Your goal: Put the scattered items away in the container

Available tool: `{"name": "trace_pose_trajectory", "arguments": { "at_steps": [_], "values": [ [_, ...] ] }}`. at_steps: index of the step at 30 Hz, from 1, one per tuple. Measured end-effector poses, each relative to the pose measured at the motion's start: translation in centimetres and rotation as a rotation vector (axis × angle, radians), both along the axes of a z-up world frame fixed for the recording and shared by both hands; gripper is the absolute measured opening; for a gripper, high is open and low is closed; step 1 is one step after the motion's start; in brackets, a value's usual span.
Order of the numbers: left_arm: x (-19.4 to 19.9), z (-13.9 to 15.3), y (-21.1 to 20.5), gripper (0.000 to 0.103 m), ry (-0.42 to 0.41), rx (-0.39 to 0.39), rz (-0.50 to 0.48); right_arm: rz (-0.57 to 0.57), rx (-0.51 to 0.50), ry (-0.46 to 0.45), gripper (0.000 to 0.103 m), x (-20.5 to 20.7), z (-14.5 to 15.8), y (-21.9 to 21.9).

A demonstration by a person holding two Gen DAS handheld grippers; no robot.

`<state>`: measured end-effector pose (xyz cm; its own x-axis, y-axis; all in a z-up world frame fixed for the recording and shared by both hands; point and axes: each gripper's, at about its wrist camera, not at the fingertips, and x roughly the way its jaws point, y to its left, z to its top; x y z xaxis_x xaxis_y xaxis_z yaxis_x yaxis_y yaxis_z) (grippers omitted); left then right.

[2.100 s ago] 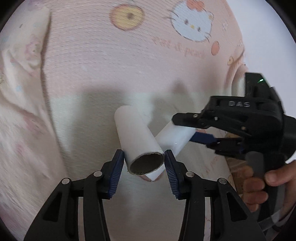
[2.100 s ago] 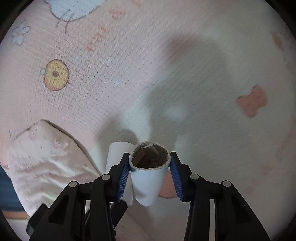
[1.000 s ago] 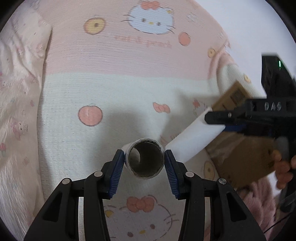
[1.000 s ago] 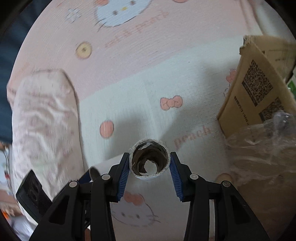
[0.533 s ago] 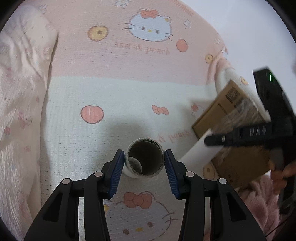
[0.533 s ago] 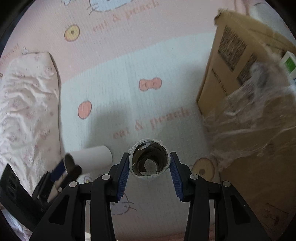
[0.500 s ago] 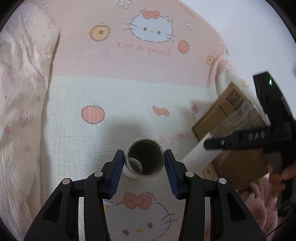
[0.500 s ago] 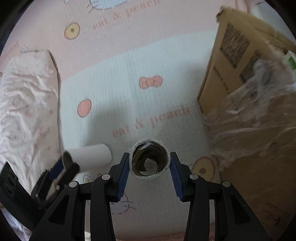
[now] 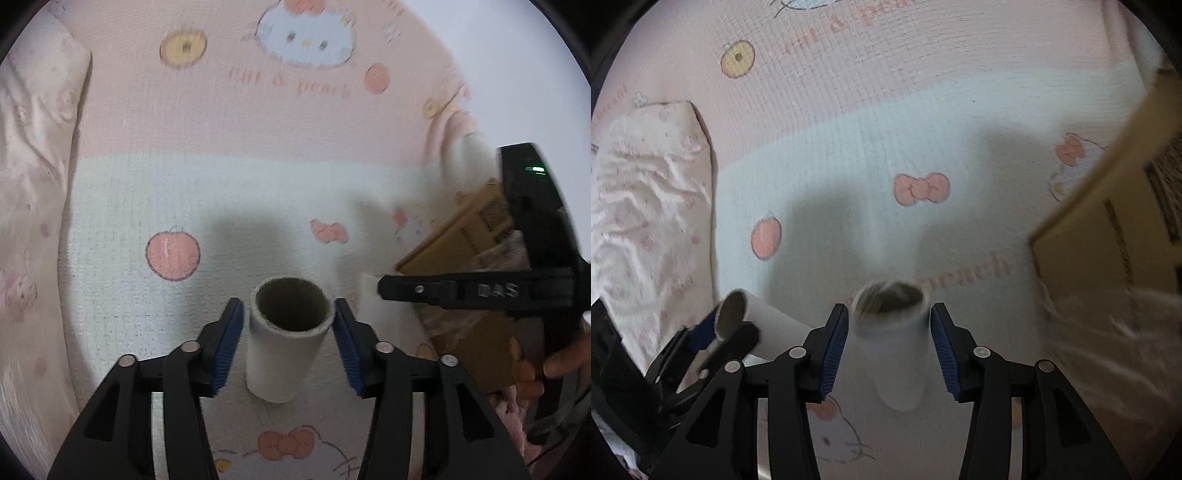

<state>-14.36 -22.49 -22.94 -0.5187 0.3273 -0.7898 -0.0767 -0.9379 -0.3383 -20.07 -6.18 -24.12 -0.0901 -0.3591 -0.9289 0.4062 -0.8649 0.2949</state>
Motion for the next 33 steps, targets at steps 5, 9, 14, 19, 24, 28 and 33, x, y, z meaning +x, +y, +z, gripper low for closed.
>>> {"name": "trace_pose_trajectory", "arguments": {
  "at_steps": [5, 9, 14, 19, 24, 28, 33],
  "values": [
    [-1.4, -0.5, -0.7, 0.065, -0.007, -0.022, 0.018, 0.027, 0.020, 0.033, 0.067, -0.5, -0.3, -0.7],
    [-1.7, -1.3, -1.6, 0.065, -0.051, 0.018, 0.047, 0.035, 0.021, 0.018, 0.068, -0.7, -1.2, -0.7],
    [-1.8, -2.6, -2.0, 0.066, -0.097, 0.033, 0.095, -0.022, 0.030, -0.026, 0.068, -1.2, -2.6, 0.1],
    [-2.9, -3.9, -1.7, 0.066, -0.141, 0.037, 0.104, -0.018, 0.062, -0.018, 0.068, -0.7, -3.7, -0.1],
    [-4.2, -5.6, -1.4, 0.066, -0.213, 0.031, 0.126, -0.050, 0.096, -0.010, 0.068, -0.2, -5.3, -0.5],
    [-4.4, -6.5, -1.5, 0.066, -0.233, 0.054, 0.154, -0.066, 0.110, -0.012, 0.068, 0.6, -6.3, -0.9],
    [-4.4, -6.5, -0.9, 0.048, -0.231, 0.016, 0.129, -0.026, 0.149, 0.038, 0.064, 1.9, -7.1, -1.5]
  ]
}}
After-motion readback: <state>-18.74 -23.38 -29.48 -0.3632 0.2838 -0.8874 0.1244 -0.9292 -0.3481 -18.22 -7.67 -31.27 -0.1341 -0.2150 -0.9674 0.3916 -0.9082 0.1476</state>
